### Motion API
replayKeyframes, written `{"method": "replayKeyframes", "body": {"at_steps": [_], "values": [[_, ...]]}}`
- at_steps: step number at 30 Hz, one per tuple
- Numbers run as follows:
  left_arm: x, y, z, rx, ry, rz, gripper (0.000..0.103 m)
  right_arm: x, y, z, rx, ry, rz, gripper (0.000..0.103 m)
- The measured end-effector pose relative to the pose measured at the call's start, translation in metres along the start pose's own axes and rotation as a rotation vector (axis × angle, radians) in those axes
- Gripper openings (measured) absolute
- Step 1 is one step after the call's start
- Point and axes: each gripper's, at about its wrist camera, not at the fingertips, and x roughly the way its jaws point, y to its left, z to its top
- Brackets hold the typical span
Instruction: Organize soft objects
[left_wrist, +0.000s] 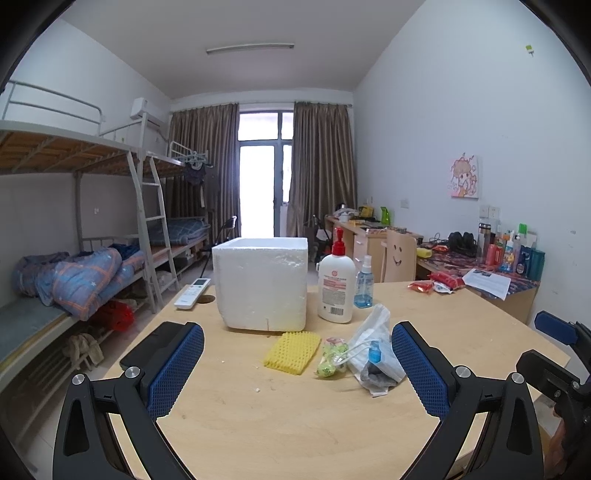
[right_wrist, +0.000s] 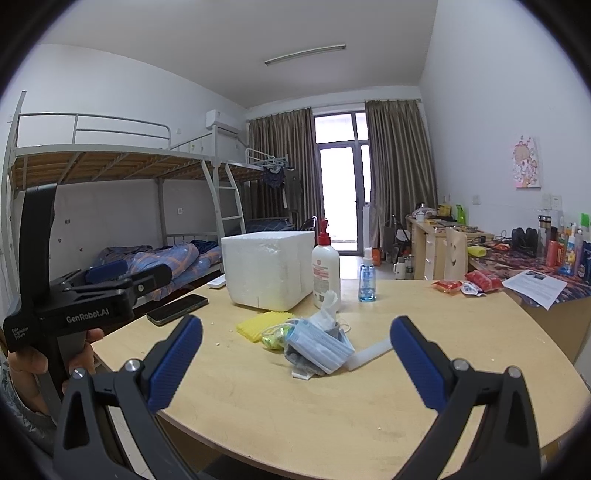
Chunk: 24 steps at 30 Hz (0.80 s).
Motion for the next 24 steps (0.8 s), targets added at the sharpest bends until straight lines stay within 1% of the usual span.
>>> {"method": "replayKeyframes", "body": {"at_steps": [3, 11, 18, 24], "values": [[0.006, 0.006, 0.001, -0.014, 0.016, 0.013, 0.102, 0.004, 0.0, 0.001, -0.003, 0.002, -0.003, 0.103], [0.025, 0.01, 0.0, -0.008, 0.074, -0.001, 0.102, 0.019, -0.002, 0.002, -0.005, 0.032, -0.012, 0.103], [0.054, 0.009, -0.003, 0.028, 0.159, -0.038, 0.102, 0.039, -0.008, -0.001, 0.004, 0.083, -0.023, 0.103], [0.081, 0.01, -0.009, 0.05, 0.229, -0.041, 0.102, 0.059, -0.013, -0.007, 0.007, 0.136, -0.019, 0.103]]}}
